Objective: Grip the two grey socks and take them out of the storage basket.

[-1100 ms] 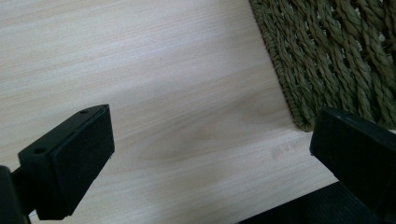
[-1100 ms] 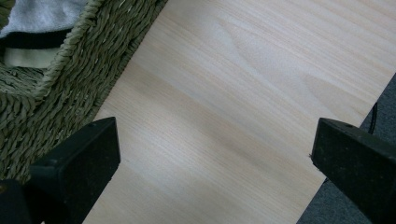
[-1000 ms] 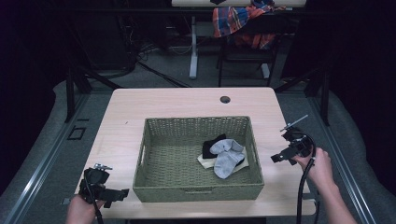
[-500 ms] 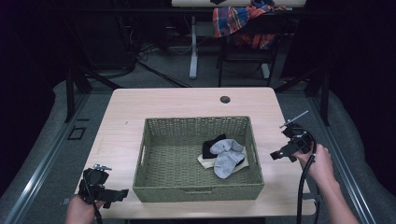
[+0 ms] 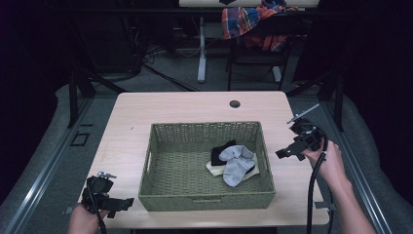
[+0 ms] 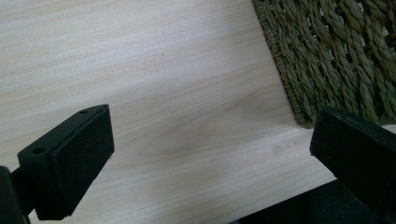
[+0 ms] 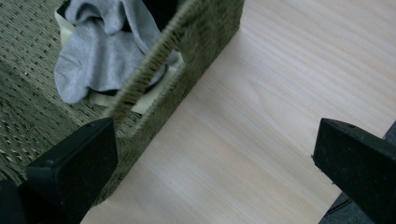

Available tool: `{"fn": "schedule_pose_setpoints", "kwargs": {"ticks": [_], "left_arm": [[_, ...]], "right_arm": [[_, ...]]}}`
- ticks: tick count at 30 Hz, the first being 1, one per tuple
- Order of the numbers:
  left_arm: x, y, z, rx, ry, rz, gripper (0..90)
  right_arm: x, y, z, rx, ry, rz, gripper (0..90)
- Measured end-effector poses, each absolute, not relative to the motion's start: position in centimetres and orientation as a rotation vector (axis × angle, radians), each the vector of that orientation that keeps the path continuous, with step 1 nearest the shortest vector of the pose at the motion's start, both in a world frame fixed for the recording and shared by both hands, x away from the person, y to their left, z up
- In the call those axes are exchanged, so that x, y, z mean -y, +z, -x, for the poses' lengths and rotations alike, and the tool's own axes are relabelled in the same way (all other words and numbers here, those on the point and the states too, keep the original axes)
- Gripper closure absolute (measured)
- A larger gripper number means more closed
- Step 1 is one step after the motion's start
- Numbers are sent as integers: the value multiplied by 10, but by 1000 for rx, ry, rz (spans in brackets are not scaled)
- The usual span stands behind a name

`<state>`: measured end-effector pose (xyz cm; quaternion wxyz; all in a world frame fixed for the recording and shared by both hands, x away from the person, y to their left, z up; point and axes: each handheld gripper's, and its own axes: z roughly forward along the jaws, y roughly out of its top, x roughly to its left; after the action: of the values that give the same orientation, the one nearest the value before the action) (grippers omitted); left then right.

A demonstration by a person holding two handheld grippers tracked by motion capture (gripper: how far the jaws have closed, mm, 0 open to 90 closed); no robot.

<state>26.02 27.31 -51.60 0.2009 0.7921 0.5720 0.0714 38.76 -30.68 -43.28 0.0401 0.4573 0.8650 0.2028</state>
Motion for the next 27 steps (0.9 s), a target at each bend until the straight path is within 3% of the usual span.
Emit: {"fn": "schedule_pose_setpoints", "kwargs": {"ticks": [27], "left_arm": [[-272, -517, -261, -1599, 200, -2219, 0]], "right_arm": [[241, -389, -406, -2721, 691, -1169, 0]]}}
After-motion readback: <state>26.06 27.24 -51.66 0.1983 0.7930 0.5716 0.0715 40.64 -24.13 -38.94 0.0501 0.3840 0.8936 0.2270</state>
